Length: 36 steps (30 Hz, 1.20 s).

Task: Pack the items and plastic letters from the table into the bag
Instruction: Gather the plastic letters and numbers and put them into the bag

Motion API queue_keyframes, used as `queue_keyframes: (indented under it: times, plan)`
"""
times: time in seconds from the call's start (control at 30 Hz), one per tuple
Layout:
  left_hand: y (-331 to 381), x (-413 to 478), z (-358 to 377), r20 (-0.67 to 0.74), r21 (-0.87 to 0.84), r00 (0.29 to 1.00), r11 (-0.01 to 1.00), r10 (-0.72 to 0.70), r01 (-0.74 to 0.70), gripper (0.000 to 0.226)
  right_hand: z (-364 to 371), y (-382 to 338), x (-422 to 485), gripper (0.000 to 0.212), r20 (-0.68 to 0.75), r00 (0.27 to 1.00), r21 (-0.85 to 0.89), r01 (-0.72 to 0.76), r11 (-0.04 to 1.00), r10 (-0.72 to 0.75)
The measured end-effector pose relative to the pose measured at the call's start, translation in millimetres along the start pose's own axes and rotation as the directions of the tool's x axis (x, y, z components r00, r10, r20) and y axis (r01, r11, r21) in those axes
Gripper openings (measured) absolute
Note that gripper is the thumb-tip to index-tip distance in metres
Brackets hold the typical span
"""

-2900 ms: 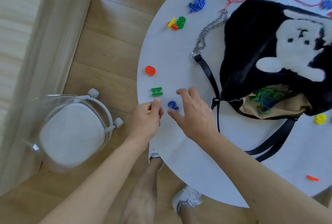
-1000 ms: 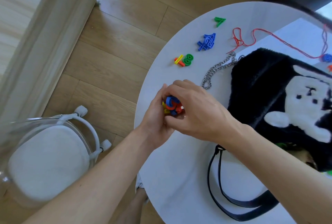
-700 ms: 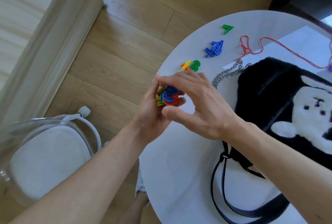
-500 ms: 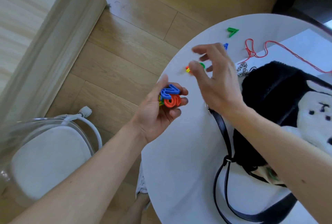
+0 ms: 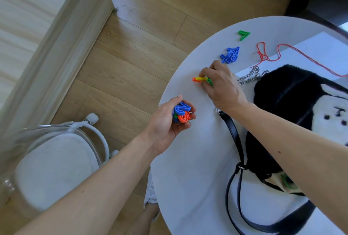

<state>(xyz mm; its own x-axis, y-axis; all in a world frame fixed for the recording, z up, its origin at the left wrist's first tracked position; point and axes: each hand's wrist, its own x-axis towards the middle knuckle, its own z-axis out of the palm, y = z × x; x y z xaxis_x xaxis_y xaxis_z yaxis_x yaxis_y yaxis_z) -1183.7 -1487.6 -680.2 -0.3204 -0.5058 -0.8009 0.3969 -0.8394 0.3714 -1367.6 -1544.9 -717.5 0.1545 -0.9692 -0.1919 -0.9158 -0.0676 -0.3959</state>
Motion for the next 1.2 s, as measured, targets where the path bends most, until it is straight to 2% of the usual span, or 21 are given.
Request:
queue_keyframes:
  times: [0.17, 0.27, 0.37, 0.47, 0.6, 0.77, 0.87, 1.0, 1.07, 1.13, 1.2]
  plan:
    - [-11, 0, 10, -0.110, 0.003, 0.993, 0.999, -0.041, 0.042, 0.034, -24, -13, -23, 0.012, -0.060, 0.989, 0.323, -0.108, 0.940, 0.134]
    - [-20, -5, 26, -0.033, -0.076, 0.996, 0.994, -0.081, 0.079, 0.038, -58, -31, -55, 0.011, -0.010, 1.000, 0.460, -0.016, 0.888, 0.023]
    - [-35, -15, 47, 0.139, -0.149, 0.986, 0.983, -0.087, 0.108, 0.050, -83, -42, -100, 0.021, 0.083, 0.989, 0.308, 0.090, 0.947, -0.121]
    - [-57, -30, 70, 0.252, -0.181, 0.965, 0.977, -0.069, 0.117, 0.050, -101, -44, -141, 0.025, 0.091, 0.992, 0.130, 0.079, 0.988, -0.091]
    - [-94, -51, 103, 0.323, -0.196, 0.943, 0.970, -0.076, 0.145, 0.049, -121, -31, -198, 0.023, 0.016, 0.999, 0.057, 0.032, 0.998, -0.033]
    - [-138, -74, 140, 0.319, -0.103, 0.944, 0.987, -0.085, 0.123, 0.042, -133, 0, -267, 0.044, -0.038, 0.999, 0.025, 0.019, 1.000, -0.018]
    - [-158, -78, 149, 0.282, -0.092, 0.954, 0.987, -0.101, 0.132, 0.032, -138, 17, -294, 0.047, -0.018, 1.000, 0.072, 0.021, 0.997, -0.019]
    - [-179, -82, 159, 0.278, -0.085, 0.950, 0.982, -0.140, 0.170, 0.036, -142, 37, -320, 0.047, 0.073, 0.995, 0.097, 0.058, 0.994, -0.065]
    - [-187, -80, 160, 0.268, -0.089, 0.954, 0.983, -0.134, 0.163, 0.037, -142, 46, -325, 0.047, 0.100, 0.992, 0.164, 0.066, 0.984, -0.083]
    - [-193, -75, 161, 0.239, -0.092, 0.964, 0.985, -0.122, 0.147, 0.034, -142, 58, -327, 0.045, 0.085, 0.992, 0.242, 0.066, 0.968, -0.089]
    - [-199, -68, 163, 0.192, -0.065, 0.973, 0.988, -0.128, 0.142, 0.029, -143, 75, -329, 0.043, -0.002, 1.000, 0.338, -0.014, 0.941, 0.016]
